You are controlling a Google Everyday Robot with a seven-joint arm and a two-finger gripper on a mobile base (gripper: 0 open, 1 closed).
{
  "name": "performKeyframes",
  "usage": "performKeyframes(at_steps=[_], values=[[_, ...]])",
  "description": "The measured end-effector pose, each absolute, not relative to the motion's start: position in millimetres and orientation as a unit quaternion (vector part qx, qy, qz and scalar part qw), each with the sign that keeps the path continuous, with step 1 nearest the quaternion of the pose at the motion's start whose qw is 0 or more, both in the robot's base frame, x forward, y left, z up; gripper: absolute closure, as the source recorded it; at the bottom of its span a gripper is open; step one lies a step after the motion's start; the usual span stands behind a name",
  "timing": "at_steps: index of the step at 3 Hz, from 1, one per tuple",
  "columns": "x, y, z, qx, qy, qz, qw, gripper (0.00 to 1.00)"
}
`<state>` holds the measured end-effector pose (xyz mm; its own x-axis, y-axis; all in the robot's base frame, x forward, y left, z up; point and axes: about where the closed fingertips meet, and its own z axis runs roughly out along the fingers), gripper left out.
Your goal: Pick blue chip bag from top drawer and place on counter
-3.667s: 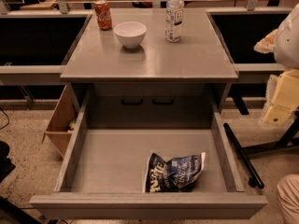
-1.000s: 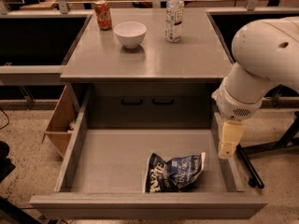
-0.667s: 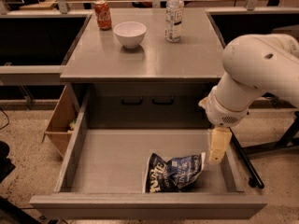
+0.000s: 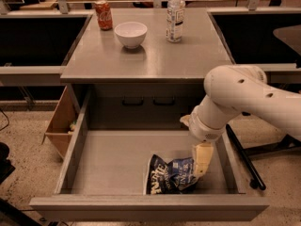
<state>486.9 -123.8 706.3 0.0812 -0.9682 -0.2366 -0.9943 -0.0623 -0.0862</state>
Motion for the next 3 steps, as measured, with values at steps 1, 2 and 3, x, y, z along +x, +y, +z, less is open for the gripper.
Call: performKeyframes(at_steps=[1,2,3], values=[[481,-107,676,-0.742,0.657,0.078,0.113,0.0],[464,-86,648,-0.757,0.639,0.09,0.103,0.18],[442,-75,633,-0.762,0.634,0.103,0.085,0.41]])
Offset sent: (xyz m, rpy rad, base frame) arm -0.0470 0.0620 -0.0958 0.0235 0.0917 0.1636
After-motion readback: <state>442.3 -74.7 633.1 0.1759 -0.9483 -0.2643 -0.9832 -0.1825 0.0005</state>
